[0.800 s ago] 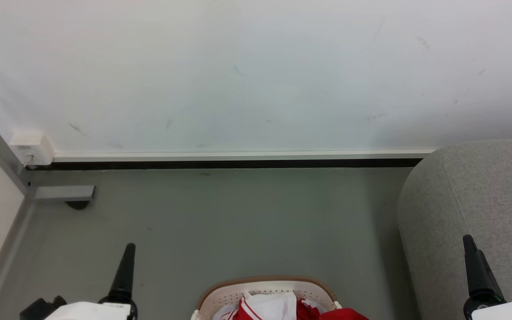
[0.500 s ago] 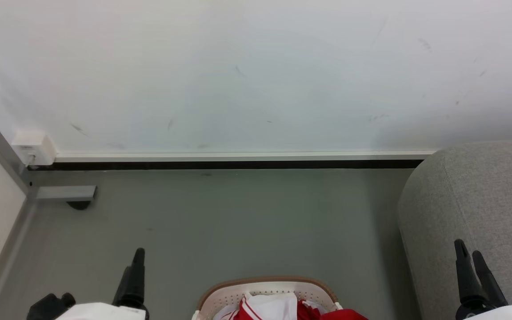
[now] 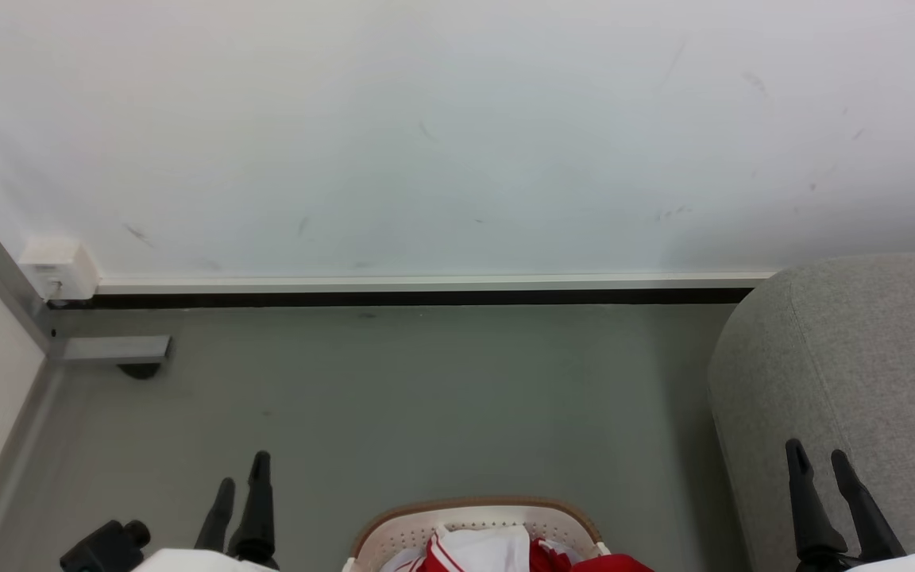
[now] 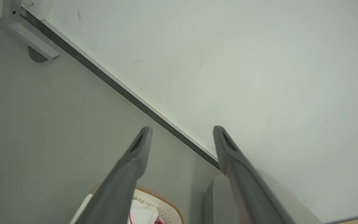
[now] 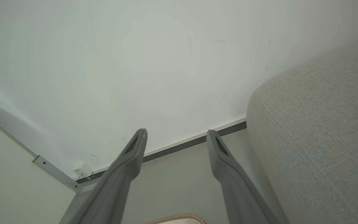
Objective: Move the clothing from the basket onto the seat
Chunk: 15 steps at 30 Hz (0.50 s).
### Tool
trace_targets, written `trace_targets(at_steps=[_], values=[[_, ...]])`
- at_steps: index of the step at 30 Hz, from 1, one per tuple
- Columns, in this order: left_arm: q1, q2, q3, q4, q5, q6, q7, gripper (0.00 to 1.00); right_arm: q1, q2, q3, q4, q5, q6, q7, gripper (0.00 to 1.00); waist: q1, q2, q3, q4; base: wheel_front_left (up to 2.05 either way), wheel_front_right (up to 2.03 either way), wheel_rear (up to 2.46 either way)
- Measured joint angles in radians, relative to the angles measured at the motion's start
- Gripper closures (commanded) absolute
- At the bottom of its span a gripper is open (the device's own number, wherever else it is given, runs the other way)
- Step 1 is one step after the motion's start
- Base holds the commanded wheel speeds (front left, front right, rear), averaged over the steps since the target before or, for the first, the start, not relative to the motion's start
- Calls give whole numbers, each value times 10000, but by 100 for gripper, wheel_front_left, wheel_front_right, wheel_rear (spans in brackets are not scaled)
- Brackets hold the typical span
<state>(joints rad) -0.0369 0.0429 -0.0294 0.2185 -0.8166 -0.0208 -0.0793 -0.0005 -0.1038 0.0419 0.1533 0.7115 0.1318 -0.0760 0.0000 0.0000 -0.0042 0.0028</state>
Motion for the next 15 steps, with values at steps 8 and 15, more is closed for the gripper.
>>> trace_targets(at_steps=[8, 15], values=[[77, 2, -167, -71, 1231, 42, -228, 0, 90, -111, 61, -163, -1231, 2, -286, 0, 0, 0, -51, -34, 0, 0, 0], [114, 19, -222, -146, 2128, 90, -464, 0, 219, -128, -35, -280, -2023, 2, -485, 0, 0, 0, -66, -37, 0, 0, 0]])
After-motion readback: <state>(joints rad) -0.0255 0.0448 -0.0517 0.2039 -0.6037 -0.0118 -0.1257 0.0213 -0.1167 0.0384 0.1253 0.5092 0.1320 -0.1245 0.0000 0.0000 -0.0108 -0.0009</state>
